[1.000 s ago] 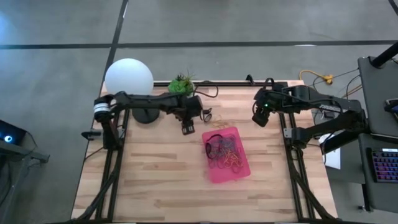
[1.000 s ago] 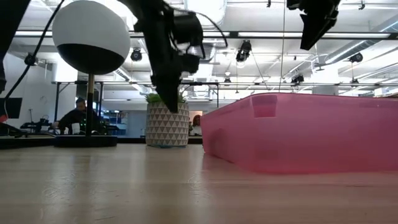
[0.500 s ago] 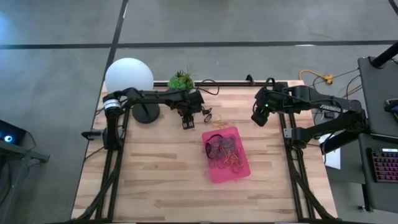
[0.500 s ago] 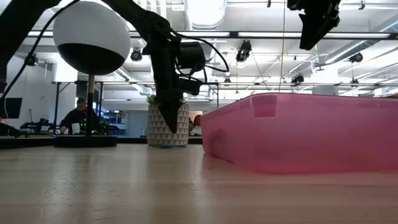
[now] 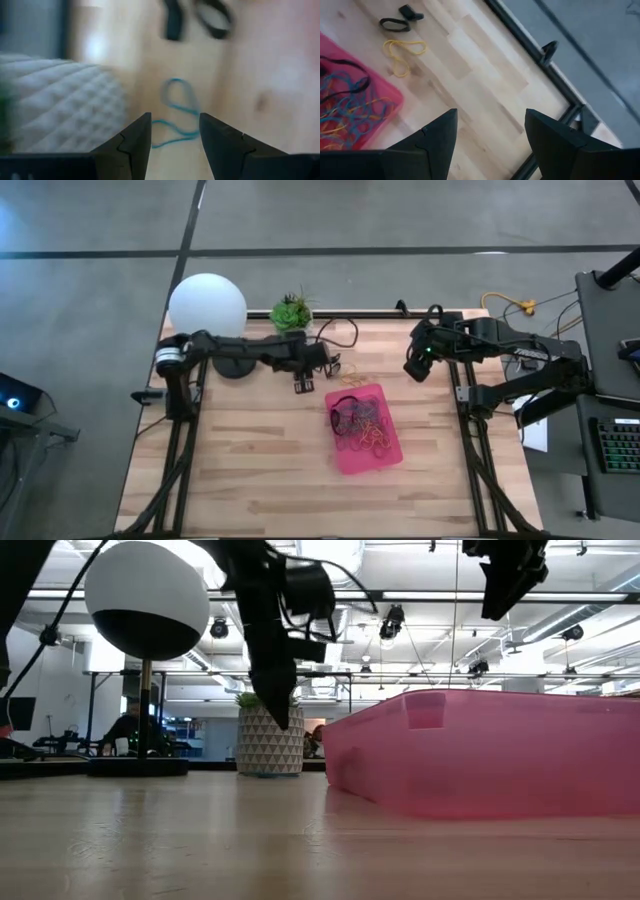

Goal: Pick and place rubber bands into bin
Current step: Put the blue rubber band into the red bin

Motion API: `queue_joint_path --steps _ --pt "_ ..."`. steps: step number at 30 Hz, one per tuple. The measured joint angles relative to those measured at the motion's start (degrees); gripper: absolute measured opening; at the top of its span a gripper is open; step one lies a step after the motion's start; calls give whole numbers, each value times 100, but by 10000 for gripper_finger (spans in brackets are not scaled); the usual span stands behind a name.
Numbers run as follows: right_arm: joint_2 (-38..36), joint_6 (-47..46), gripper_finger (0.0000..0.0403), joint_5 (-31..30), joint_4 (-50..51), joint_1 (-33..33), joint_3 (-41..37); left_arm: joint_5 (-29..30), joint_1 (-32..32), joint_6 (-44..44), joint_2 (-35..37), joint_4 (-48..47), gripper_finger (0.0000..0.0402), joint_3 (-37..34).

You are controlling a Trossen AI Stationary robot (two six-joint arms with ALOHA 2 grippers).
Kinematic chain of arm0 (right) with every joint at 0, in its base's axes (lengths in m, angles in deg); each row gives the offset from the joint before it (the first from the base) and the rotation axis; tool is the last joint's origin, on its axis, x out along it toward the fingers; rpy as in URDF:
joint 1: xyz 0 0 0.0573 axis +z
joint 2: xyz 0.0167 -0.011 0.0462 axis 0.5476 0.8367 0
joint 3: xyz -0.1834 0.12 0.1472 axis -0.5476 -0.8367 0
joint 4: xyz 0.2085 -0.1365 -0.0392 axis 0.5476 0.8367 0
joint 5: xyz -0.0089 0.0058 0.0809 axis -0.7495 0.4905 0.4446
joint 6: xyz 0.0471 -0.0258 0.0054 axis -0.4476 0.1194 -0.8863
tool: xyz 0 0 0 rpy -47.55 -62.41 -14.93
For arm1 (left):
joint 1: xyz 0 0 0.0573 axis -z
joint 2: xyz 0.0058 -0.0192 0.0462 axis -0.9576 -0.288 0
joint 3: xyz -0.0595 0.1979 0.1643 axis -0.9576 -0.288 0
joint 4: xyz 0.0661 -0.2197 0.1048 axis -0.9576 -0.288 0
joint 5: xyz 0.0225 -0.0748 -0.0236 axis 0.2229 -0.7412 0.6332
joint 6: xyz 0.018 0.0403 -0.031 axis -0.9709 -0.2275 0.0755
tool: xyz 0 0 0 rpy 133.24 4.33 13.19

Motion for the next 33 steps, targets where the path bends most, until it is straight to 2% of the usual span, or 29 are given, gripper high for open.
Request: queue_joint_path --steps 3,6,11,13,15,18,22,26,30,33 --pt "0 26 219 -168 1 -4 0 981 352 951 72 -17 150 -18" --pt "-8 50 219 -170 6 -3 0 932 620 1946 123 22 150 -63" --pt "-35 251 219 -170 16 -2 -2 444 874 1877 -61 435 150 -483" --pt "-37 306 219 -168 20 -4 -2 915 929 2211 -114 359 150 -666" --pt "-47 318 219 -167 21 -2 -5 1462 959 3137 -111 395 150 -894" --pt "-73 296 219 -167 57 -2 -13 1148 879 4888 -61 389 150 -1110" --pt "-76 286 219 -171 136 -4 -37 934 727 6301 117 773 150 -1141" --pt "-90 302 219 -180 133 -4 -75 895 461 6783 141 1054 150 -1050" --pt "-105 311 219 -199 132 -4 -162 378 118 7188 67 1200 139 -1005" --pt "-136 319 219 -216 131 -4 -262 352 -36 7330 -39 1197 124 -1019"
